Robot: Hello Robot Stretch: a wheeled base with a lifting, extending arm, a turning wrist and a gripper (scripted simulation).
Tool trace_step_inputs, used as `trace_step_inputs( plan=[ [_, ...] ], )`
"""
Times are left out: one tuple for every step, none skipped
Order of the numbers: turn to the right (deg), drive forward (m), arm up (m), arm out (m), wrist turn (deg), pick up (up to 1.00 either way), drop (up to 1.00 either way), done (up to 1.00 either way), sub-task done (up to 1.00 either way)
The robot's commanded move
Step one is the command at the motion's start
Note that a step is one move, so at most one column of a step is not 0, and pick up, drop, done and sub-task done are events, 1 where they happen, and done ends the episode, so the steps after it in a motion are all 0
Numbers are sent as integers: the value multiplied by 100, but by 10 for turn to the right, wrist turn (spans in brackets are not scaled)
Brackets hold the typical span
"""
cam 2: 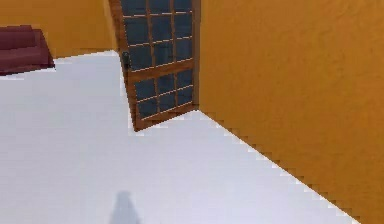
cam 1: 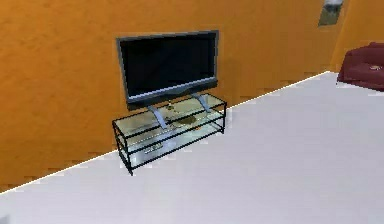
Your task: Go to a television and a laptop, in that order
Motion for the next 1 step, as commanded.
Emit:
trace_step_inputs(
  plan=[
    [-180, 0, 0, 0, 0, 0, 0, 0, 0]
  ],
)
